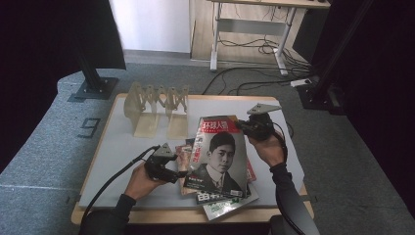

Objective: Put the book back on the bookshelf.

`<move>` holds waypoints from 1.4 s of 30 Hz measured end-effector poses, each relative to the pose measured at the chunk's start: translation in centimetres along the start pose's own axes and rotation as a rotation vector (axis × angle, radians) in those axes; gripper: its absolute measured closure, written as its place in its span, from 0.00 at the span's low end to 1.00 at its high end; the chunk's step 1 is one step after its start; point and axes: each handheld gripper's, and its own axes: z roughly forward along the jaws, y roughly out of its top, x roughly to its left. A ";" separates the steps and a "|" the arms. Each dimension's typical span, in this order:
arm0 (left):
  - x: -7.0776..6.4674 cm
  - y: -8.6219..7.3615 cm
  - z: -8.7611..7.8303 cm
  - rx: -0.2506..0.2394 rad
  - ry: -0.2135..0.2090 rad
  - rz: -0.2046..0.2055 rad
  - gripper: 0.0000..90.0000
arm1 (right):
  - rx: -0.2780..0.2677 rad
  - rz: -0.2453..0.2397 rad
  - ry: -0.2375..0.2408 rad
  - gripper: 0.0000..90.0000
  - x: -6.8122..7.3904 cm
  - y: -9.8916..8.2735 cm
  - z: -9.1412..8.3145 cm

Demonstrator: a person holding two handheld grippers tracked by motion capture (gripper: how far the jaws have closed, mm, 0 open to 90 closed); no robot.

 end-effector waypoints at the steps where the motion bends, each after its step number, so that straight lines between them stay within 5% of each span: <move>1: 0.0 0.1 0.3 0.004 -0.005 0.003 0.22 | -0.003 -0.003 0.001 0.96 0.0 0.1 0.0; 16: -0.1 0.8 3.2 0.032 -0.099 0.019 0.22 | -0.041 -0.045 0.032 0.96 1.2 1.7 -0.8; 42: -0.8 1.1 1.5 0.034 -0.104 0.041 0.70 | -0.060 -0.061 0.053 0.95 1.8 2.1 -1.0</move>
